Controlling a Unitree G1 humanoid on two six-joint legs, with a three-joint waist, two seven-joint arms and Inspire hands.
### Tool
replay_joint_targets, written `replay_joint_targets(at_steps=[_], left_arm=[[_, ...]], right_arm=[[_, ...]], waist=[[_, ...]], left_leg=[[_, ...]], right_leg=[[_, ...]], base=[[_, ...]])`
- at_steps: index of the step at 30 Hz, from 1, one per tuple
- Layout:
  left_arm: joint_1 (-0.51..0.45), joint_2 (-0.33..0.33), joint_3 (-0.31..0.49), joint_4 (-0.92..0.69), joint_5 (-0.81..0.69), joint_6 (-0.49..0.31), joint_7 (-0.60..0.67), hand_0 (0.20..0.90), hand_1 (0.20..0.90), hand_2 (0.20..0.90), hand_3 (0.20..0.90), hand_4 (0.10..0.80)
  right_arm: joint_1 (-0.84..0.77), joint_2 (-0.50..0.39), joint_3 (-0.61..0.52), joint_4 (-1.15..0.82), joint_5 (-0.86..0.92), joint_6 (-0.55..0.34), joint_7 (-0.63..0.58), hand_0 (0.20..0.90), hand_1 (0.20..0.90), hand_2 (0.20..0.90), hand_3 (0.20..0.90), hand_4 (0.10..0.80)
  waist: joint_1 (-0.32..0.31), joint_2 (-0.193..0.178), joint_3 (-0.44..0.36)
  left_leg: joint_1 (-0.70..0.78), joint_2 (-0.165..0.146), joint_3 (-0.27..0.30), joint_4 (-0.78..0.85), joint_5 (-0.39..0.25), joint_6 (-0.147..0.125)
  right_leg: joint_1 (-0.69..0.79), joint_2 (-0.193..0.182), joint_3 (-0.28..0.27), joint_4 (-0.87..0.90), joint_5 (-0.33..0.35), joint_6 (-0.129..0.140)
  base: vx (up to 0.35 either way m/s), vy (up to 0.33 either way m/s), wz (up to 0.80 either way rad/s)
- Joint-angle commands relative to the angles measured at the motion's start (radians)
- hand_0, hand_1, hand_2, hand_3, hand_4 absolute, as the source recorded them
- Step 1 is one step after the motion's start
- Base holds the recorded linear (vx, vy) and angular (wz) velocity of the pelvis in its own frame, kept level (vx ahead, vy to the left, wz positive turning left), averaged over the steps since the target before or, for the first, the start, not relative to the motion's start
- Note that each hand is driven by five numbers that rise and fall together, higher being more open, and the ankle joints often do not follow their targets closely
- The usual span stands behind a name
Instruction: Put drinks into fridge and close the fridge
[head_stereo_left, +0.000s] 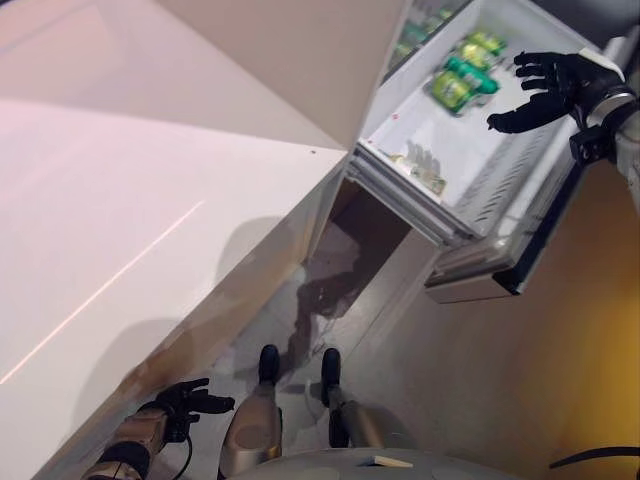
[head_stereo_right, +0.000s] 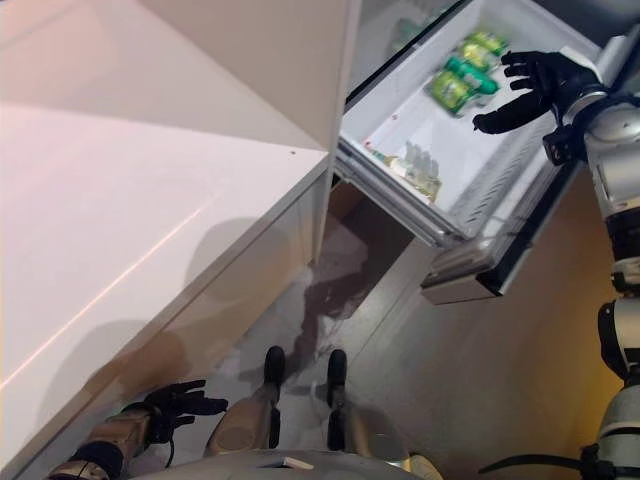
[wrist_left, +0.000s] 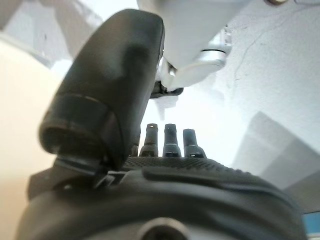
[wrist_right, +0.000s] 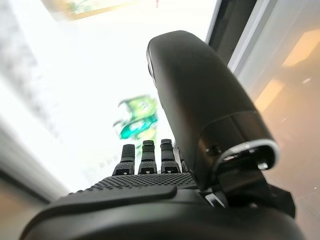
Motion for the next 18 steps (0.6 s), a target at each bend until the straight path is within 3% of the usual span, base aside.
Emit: replay_joint_targets(at_steps=[1,8,11,18], left_arm=[[0.077,0.010,-0.016,0.083,0.040,-0.031,0.004,0.900,0.900,0.900,0.900,0.800],[0.088,-0.029,-0.009,0.103,0.043,-0.043,0.003,0.900,0.900,0.900,0.900,0.800],[0.091,-0.056,-0.001,0.125,0.039,-0.056,0.001,0.900,0.900,0.900,0.900,0.800],[0.101,-0.088,0.004,0.141,0.004,-0.070,0.010,0.900,0.900,0.900,0.900,0.800]], right_arm=[[0.046,-0.090,-0.057,-0.104,0.011,-0.087,-0.069,0.900,0.900,0.900,0.900,0.800],[0.314,-0.043,-0.287,-0.307,0.042,-0.132,-0.176,0.900,0.900,0.900,0.900,0.800],[0.467,0.029,-0.398,-0.402,0.028,-0.165,-0.239,0.900,0.900,0.900,0.900,0.800],[0.699,0.191,-0.501,-0.508,0.008,-0.224,-0.290,0.900,0.900,0.900,0.900,0.800]], waist=[[-0.032,0.035,-0.178],[-0.085,0.052,-0.219],[-0.117,0.069,-0.233],[-0.157,0.097,-0.246]], left_leg=[[-0.017,-0.006,-0.005,0.007,-0.081,0.007],[0.022,-0.002,0.024,0.005,-0.100,0.012],[0.043,0.000,0.038,0.002,-0.113,0.013],[0.076,0.004,0.064,0.000,-0.133,0.015]], right_leg=[[-0.015,0.024,0.004,0.029,-0.030,0.097],[0.010,0.025,0.036,0.027,-0.038,0.101],[0.023,0.025,0.056,0.023,-0.042,0.104],[0.044,0.021,0.083,0.023,-0.047,0.110]], base=[[-0.009,0.026,-0.28],[-0.012,0.040,-0.18],[-0.023,0.051,-0.18],[-0.006,0.034,-0.14]])
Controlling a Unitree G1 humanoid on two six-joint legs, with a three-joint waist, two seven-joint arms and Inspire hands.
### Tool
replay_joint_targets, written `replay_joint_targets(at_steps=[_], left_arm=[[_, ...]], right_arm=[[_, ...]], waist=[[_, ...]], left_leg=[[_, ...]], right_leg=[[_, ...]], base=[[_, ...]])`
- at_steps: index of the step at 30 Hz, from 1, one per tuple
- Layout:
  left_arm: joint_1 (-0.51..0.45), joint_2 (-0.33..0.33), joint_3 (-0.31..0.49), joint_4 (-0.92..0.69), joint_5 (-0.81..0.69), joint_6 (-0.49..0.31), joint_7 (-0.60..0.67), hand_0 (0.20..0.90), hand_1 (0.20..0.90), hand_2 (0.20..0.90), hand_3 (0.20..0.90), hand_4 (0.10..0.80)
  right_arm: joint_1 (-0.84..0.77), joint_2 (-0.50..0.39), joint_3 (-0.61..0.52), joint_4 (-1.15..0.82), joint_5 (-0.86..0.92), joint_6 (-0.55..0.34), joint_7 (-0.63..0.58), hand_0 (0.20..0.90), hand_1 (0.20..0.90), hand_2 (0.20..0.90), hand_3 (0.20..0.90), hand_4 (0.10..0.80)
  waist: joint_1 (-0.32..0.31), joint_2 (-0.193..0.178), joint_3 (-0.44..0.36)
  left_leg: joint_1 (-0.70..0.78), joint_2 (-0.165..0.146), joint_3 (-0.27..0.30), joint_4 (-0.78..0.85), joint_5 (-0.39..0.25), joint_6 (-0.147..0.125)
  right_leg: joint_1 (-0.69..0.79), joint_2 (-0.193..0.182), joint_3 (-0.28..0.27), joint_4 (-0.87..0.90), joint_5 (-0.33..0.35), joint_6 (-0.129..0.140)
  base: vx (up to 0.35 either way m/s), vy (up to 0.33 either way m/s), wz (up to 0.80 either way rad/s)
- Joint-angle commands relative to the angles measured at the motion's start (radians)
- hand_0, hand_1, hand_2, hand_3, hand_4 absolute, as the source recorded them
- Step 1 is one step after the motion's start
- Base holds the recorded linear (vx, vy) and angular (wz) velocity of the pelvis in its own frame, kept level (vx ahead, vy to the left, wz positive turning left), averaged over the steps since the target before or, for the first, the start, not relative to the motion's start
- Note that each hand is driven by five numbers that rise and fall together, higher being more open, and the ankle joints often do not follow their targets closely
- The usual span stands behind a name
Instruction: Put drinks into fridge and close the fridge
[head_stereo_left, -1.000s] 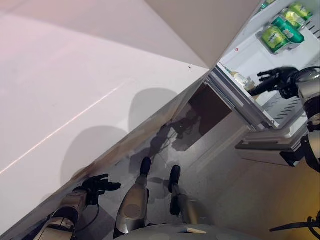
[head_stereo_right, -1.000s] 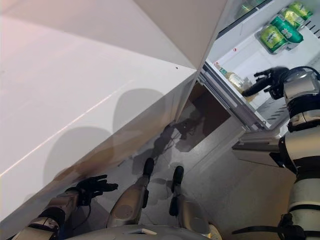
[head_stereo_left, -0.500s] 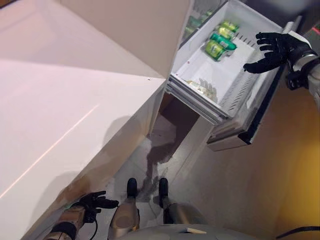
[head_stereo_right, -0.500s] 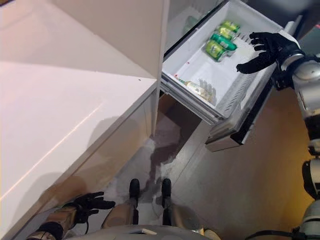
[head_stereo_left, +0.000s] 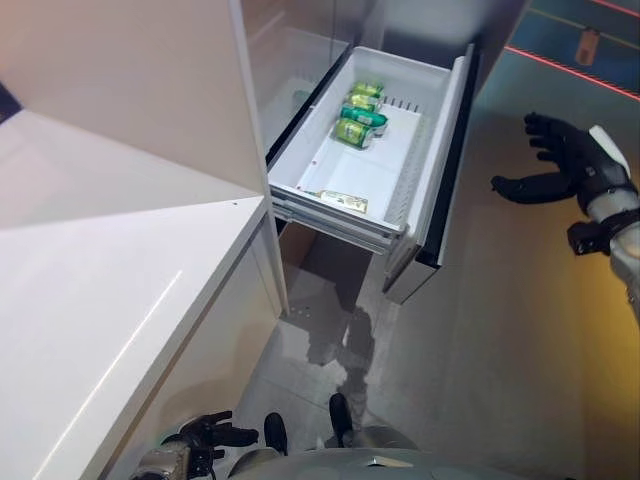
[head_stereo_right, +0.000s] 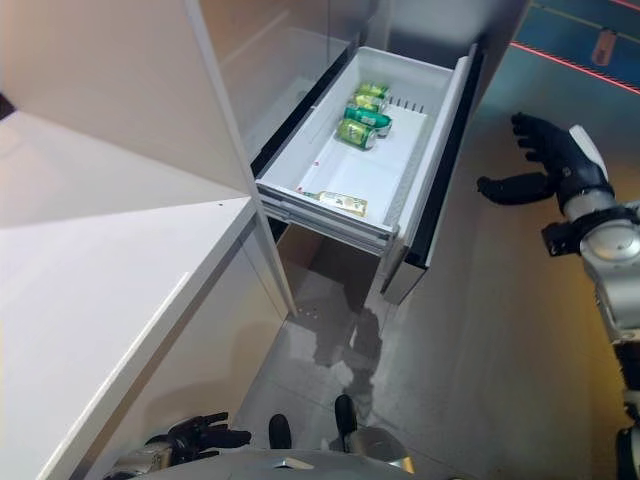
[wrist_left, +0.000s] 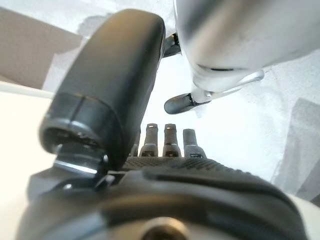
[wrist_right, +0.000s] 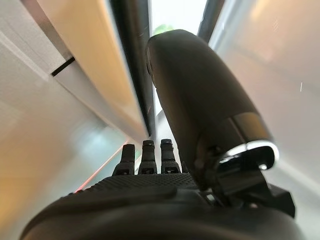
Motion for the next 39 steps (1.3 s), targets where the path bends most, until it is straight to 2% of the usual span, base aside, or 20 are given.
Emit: replay_joint_targets(at_steps=[1,4,9,12,18,22,23,27,32,39], left_arm=[[0.018,0.028,0.004,0.087,-0.003,-0.028,0.010,0.900,0.900,0.900,0.900,0.800],[0.022,0.020,0.005,0.082,-0.016,-0.027,0.019,0.900,0.900,0.900,0.900,0.800],[0.030,0.005,0.011,0.065,-0.056,-0.028,-0.001,0.900,0.900,0.900,0.900,0.800],[0.030,-0.001,-0.002,0.053,-0.063,-0.016,0.009,0.900,0.900,0.900,0.900,0.800],[-0.006,-0.001,-0.037,0.053,-0.068,-0.001,0.054,0.900,0.900,0.900,0.900,0.800],[-0.075,0.014,-0.060,0.037,-0.117,-0.004,0.100,0.900,0.900,0.900,0.900,0.800],[-0.117,0.030,-0.074,0.031,-0.151,-0.022,0.110,0.900,0.900,0.900,0.900,0.800],[-0.186,0.055,-0.083,0.008,-0.178,-0.044,0.134,0.900,0.900,0.900,0.900,0.800],[-0.249,0.066,-0.105,-0.034,-0.185,-0.059,0.161,0.900,0.900,0.900,0.900,0.800],[-0.299,0.053,-0.121,-0.052,-0.221,-0.079,0.186,0.900,0.900,0.900,0.900,0.800]], right_arm=[[0.005,0.041,-0.117,-0.070,-0.004,-0.129,-0.064,0.900,0.900,0.900,0.900,0.800],[0.059,0.095,-0.119,-0.066,0.004,-0.143,-0.063,0.900,0.900,0.900,0.900,0.800],[0.123,0.193,-0.058,-0.040,0.013,-0.175,-0.016,0.900,0.900,0.900,0.900,0.800],[0.123,0.220,-0.006,-0.009,-0.003,-0.193,0.016,0.900,0.900,0.900,0.900,0.800],[0.089,0.230,0.081,0.039,-0.016,-0.244,0.009,0.900,0.900,0.900,0.900,0.800],[-0.007,0.208,0.135,0.047,-0.017,-0.274,-0.033,0.900,0.900,0.900,0.900,0.800],[-0.084,0.195,0.166,0.048,-0.027,-0.281,-0.066,0.900,0.900,0.900,0.900,0.800],[-0.215,0.177,0.218,0.031,-0.047,-0.267,-0.103,0.900,0.900,0.900,0.900,0.800],[-0.332,0.161,0.279,0.019,-0.097,-0.272,-0.125,0.900,0.900,0.900,0.900,0.800],[-0.519,0.178,0.365,0.043,-0.116,-0.292,-0.151,0.900,0.900,0.900,0.900,0.800]], waist=[[0.008,0.000,-0.092],[0.002,0.008,-0.091],[-0.009,0.021,-0.078],[-0.008,0.024,-0.056],[-0.005,0.031,0.019],[0.001,0.037,0.106],[0.005,0.039,0.160],[0.021,0.039,0.243],[0.041,0.051,0.310],[0.072,0.070,0.364]], left_leg=[[0.006,-0.010,-0.031,0.006,-0.101,0.016],[0.016,-0.009,-0.026,0.006,-0.105,0.017],[0.045,-0.013,-0.013,0.027,-0.119,0.027],[0.036,-0.015,-0.011,0.105,-0.146,0.034],[-0.035,-0.024,-0.044,0.267,-0.184,0.046],[-0.166,-0.040,-0.067,0.399,-0.213,0.061],[-0.245,-0.048,-0.077,0.471,-0.223,0.066],[-0.394,-0.070,-0.097,0.610,-0.250,0.076],[-0.535,-0.092,-0.126,0.723,-0.264,0.079],[-0.623,-0.106,-0.136,0.761,-0.248,0.080]], right_leg=[[0.014,0.013,-0.017,0.027,-0.044,0.100],[0.018,0.008,-0.016,0.040,-0.052,0.100],[0.032,-0.010,-0.023,0.072,-0.067,0.097],[0.028,-0.023,-0.034,0.132,-0.090,0.086],[-0.023,-0.039,-0.060,0.281,-0.144,0.061],[-0.133,-0.046,-0.063,0.395,-0.171,0.039],[-0.204,-0.047,-0.070,0.460,-0.180,0.027],[-0.339,-0.045,-0.087,0.596,-0.207,0.001],[-0.473,-0.038,-0.109,0.735,-0.241,-0.019],[-0.562,-0.027,-0.125,0.806,-0.255,-0.027]], base=[[0.012,0.015,-0.08],[0.020,0.006,-0.07],[0.074,-0.006,-0.08],[0.128,-0.018,0.00],[0.070,-0.003,0.11],[-0.158,0.008,0.14],[-0.353,0.003,0.10],[-0.199,-0.028,0.13],[-0.098,-0.030,0.00],[-0.064,-0.034,0.05]])
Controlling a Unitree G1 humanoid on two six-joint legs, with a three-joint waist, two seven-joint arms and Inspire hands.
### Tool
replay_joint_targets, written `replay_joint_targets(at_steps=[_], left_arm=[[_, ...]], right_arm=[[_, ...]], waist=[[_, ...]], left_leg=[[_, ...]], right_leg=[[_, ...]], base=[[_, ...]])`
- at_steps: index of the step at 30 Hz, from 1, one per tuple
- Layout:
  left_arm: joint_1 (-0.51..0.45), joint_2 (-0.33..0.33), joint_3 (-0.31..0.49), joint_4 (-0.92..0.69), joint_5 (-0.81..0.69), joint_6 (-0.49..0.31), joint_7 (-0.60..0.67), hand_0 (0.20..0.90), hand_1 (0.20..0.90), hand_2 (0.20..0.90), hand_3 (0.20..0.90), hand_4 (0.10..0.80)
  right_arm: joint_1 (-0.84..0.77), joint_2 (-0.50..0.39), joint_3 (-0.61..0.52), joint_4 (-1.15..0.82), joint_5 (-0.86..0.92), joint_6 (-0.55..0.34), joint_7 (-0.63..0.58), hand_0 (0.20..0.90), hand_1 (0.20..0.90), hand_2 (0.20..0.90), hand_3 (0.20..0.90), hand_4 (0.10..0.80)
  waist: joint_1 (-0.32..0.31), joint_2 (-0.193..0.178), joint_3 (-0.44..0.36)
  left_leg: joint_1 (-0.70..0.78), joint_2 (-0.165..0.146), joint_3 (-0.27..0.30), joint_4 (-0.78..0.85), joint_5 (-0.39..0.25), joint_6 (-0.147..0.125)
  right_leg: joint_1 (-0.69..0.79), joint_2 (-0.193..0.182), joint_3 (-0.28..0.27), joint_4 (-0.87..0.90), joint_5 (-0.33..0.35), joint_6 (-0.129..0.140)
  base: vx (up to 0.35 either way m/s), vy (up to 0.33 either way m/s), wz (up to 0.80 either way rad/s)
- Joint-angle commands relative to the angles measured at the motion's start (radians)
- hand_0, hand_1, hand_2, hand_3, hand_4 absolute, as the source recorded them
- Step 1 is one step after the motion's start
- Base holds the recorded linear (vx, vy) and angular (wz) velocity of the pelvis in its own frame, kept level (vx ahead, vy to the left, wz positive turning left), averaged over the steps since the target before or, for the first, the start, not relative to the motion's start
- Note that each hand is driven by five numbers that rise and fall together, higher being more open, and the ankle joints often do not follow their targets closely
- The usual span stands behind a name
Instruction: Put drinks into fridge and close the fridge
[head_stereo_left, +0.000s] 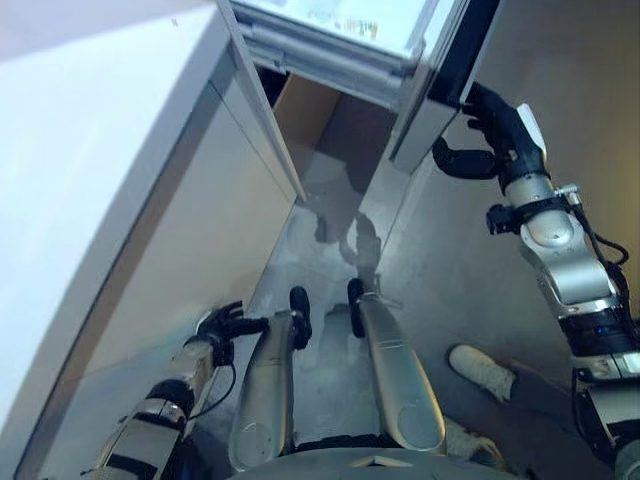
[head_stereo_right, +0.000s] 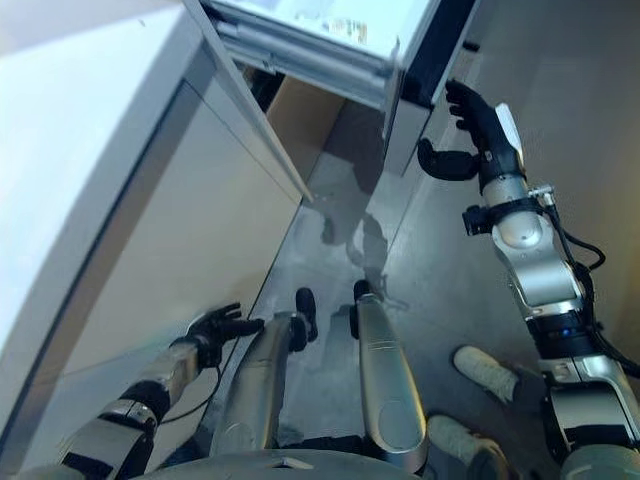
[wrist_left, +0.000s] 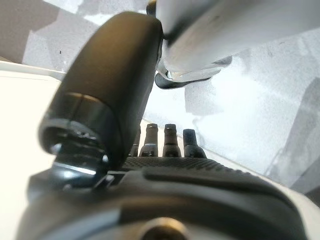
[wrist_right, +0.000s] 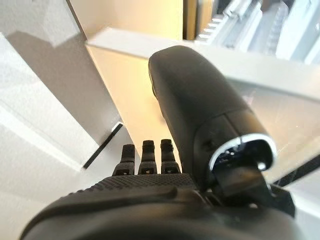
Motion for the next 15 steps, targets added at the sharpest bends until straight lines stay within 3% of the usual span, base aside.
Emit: replay_joint_targets(at_steps=[1,15], left_arm=[[0.067,0.023,-0.043,0.005,-0.011,-0.015,0.024,0.900,0.900,0.900,0.900,0.800],[0.000,-0.003,-0.073,0.022,-0.003,-0.021,0.052,0.900,0.900,0.900,0.900,0.800]], right_arm=[[-0.163,0.030,0.055,-0.067,-0.049,-0.111,-0.001,0.900,0.900,0.900,0.900,0.800],[-0.520,0.156,0.263,-0.032,-0.159,-0.085,0.021,0.900,0.900,0.900,0.900,0.800]], waist=[[0.046,-0.001,-0.037],[0.141,0.015,-0.004]], left_leg=[[0.019,-0.039,0.022,0.038,-0.069,0.054],[0.004,-0.017,0.020,0.011,-0.032,0.040]], right_leg=[[0.049,0.013,-0.031,0.027,-0.005,-0.018],[0.052,0.001,-0.094,0.005,-0.002,-0.029]], base=[[-0.048,-0.053,0.07],[-0.006,-0.039,0.04]])
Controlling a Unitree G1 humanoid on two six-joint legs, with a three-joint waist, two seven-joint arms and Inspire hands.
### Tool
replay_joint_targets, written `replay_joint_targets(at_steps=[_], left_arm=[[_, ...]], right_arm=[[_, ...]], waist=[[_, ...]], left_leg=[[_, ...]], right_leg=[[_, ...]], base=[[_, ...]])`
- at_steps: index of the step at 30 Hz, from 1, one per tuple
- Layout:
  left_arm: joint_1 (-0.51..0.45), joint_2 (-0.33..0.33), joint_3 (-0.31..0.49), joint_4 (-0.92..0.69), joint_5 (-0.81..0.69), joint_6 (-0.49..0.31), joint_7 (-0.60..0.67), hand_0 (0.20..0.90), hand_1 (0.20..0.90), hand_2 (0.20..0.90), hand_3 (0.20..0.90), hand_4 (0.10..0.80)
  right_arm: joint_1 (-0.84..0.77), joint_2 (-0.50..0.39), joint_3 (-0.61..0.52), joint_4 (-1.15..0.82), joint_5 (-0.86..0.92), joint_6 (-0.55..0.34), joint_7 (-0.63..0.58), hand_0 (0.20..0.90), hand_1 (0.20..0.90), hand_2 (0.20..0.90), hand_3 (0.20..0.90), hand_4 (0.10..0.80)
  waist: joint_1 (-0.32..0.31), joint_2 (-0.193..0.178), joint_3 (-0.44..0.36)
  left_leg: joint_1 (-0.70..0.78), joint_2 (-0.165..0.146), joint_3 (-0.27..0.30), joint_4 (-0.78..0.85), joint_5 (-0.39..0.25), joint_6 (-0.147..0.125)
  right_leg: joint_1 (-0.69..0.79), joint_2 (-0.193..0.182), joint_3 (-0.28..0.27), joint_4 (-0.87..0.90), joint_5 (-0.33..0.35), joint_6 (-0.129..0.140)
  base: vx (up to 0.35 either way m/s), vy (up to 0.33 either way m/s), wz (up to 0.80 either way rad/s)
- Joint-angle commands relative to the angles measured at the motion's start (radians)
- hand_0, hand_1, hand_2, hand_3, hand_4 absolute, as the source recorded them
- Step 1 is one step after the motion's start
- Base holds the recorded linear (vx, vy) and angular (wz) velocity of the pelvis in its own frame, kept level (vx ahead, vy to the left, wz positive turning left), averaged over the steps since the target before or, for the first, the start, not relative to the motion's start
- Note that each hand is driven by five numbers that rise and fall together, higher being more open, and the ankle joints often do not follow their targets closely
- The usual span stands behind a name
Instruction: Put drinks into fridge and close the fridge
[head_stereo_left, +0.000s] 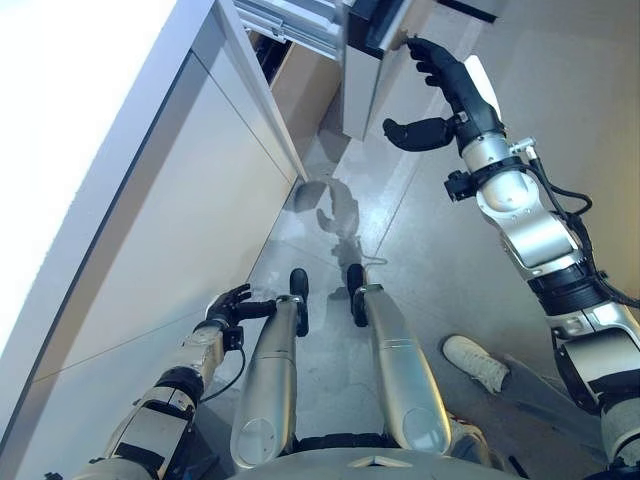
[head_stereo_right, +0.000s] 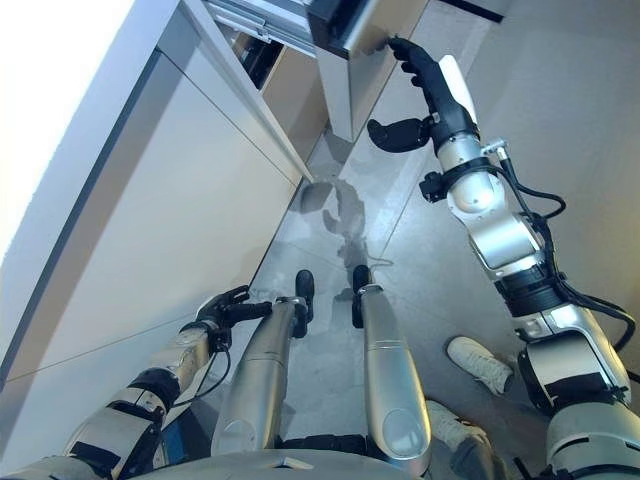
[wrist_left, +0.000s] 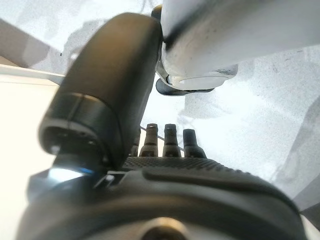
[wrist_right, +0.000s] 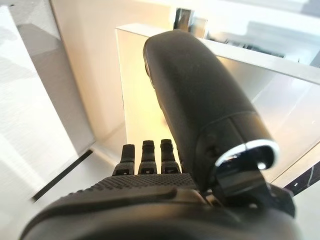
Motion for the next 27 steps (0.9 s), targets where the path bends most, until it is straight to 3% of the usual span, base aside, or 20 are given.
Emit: replay_joint_targets(at_steps=[1,7,16,27], left_arm=[[0.058,0.021,-0.039,0.008,0.009,-0.007,0.025,0.900,0.900,0.900,0.900,0.800],[0.071,0.026,-0.035,0.022,0.013,-0.007,0.001,0.900,0.900,0.900,0.900,0.800],[0.115,0.024,-0.044,0.033,0.058,-0.007,-0.056,0.900,0.900,0.900,0.900,0.800],[0.225,0.006,-0.019,0.007,0.112,0.033,-0.072,0.900,0.900,0.900,0.900,0.800]], right_arm=[[-0.265,0.120,0.065,-0.101,-0.080,-0.114,0.036,0.900,0.900,0.900,0.900,0.800],[-0.308,0.146,0.100,-0.086,-0.077,-0.117,0.025,0.900,0.900,0.900,0.900,0.800],[-0.318,0.180,0.089,-0.040,0.011,-0.117,-0.041,0.900,0.900,0.900,0.900,0.800],[-0.091,0.174,-0.037,0.020,0.277,-0.104,-0.087,0.900,0.900,0.900,0.900,0.800]], waist=[[0.086,-0.002,-0.021],[0.103,0.003,-0.027],[0.135,-0.015,-0.096],[0.132,-0.077,-0.222]], left_leg=[[0.039,-0.019,0.084,-0.013,-0.038,0.089],[0.096,-0.013,0.072,-0.075,-0.023,0.081],[0.254,0.003,0.057,-0.233,0.015,0.058],[0.451,0.008,0.076,-0.373,0.017,0.049]], right_leg=[[0.077,0.001,-0.024,-0.016,-0.001,0.025],[0.142,0.011,-0.026,-0.076,-0.002,0.017],[0.320,0.001,-0.039,-0.258,0.023,0.026],[0.536,-0.017,-0.043,-0.468,0.073,0.055]], base=[[0.036,-0.016,0.03],[0.050,-0.003,0.09],[0.095,0.010,0.18],[0.083,0.049,0.04]])
